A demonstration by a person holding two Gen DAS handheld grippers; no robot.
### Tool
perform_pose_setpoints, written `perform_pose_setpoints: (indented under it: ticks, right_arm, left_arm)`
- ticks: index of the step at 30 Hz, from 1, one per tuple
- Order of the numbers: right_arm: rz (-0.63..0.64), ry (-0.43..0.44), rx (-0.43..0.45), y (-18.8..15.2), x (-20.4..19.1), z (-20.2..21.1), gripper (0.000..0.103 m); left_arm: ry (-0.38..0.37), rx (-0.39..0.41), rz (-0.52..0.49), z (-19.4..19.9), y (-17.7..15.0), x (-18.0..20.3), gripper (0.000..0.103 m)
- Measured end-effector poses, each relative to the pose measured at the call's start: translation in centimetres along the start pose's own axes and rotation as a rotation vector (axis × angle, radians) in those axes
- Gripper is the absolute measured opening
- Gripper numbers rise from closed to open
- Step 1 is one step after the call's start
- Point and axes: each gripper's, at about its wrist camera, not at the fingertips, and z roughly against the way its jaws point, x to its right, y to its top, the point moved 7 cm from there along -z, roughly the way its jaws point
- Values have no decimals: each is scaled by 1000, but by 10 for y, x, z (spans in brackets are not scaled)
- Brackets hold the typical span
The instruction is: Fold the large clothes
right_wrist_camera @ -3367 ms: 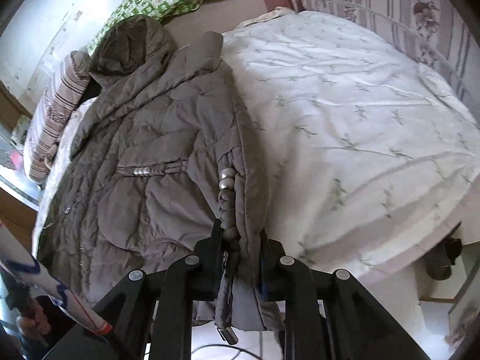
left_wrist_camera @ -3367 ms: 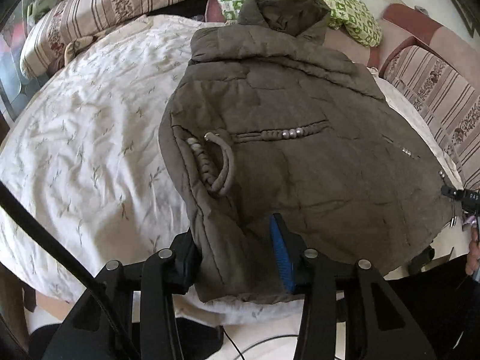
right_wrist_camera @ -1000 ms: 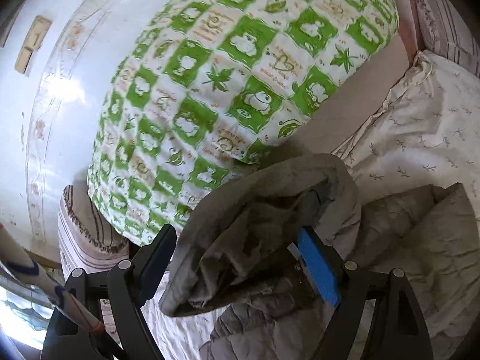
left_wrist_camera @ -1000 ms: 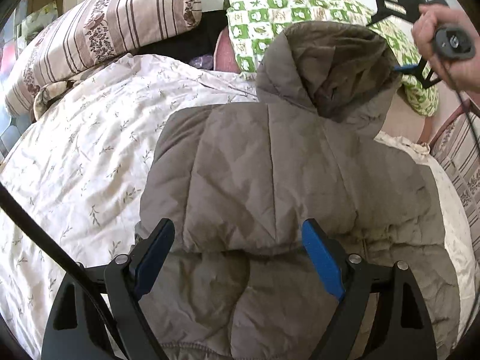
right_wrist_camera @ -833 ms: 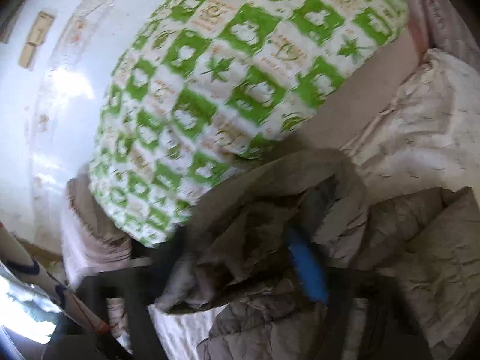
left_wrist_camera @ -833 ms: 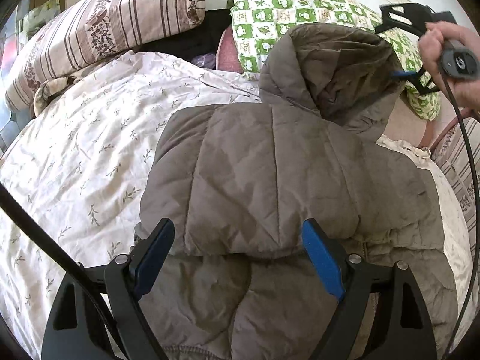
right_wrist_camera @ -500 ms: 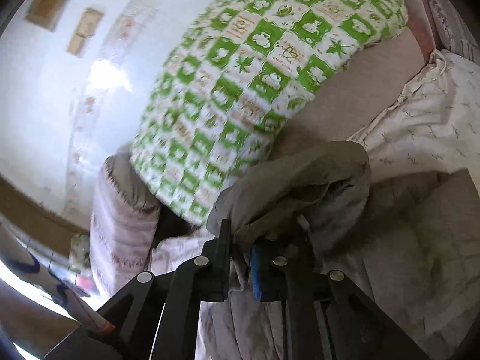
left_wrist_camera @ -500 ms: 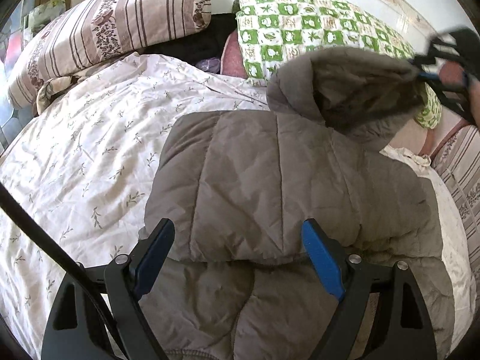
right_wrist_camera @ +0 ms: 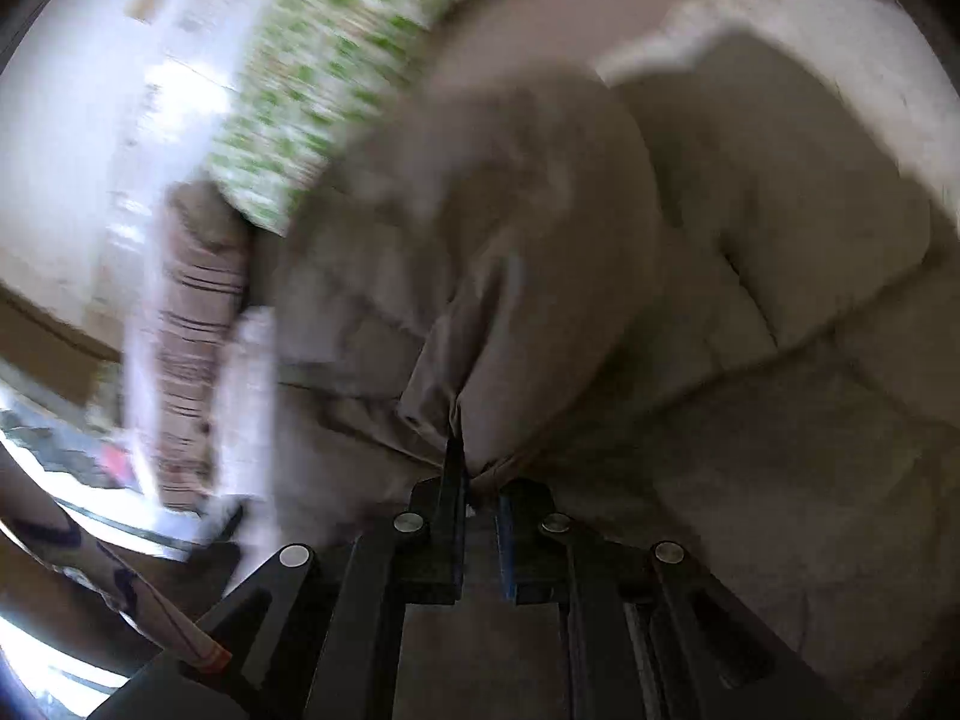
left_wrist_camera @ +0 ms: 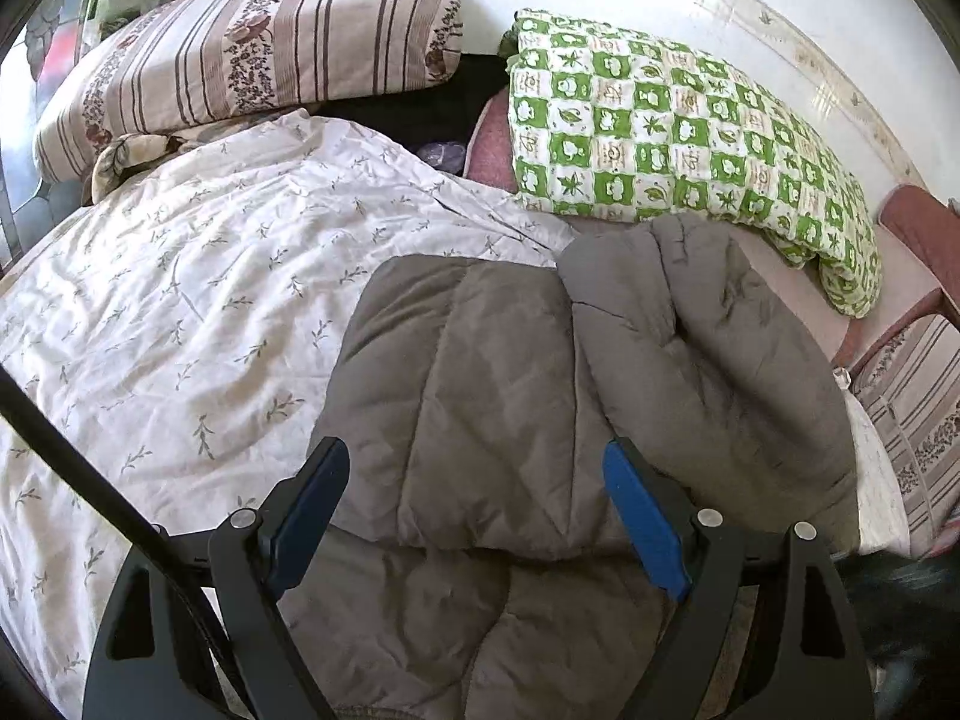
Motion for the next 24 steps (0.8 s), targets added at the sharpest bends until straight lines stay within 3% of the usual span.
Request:
perform_pose_setpoints:
  ticks: [2, 5, 8, 12, 16, 19, 22, 24]
  right_arm:
    - [-17, 3, -43, 1, 17, -24, 11]
    - [-46, 35, -39, 6, 21, -25, 21]
    - [-9, 57, -54, 10, 14, -10, 33]
    - [50, 79, -58, 5, 3, 21, 35]
    - [165, 48, 29, 7, -16, 62, 35]
    - [274, -7, 142, 31, -35, 88, 35]
    - [337, -43, 207, 59, -46, 96, 35]
    - [424, -124, 230, 77, -53, 82, 35]
  left_arm:
    - [-2, -12, -14, -2, -2, 3, 86]
    - [-22, -22, -39, -3, -4, 8, 86]
    - [-21, -17, -59, -4, -4, 12, 86]
    - [-37, -24, -65, -5, -6, 15, 86]
    - [-60, -20, -85, -2, -2, 20, 86]
    - [-63, 3, -106, 2, 4, 26, 86]
    - [-66, 30, -98, -1, 17, 35, 86]
    - [-93, 53, -92, -6, 28, 47, 86]
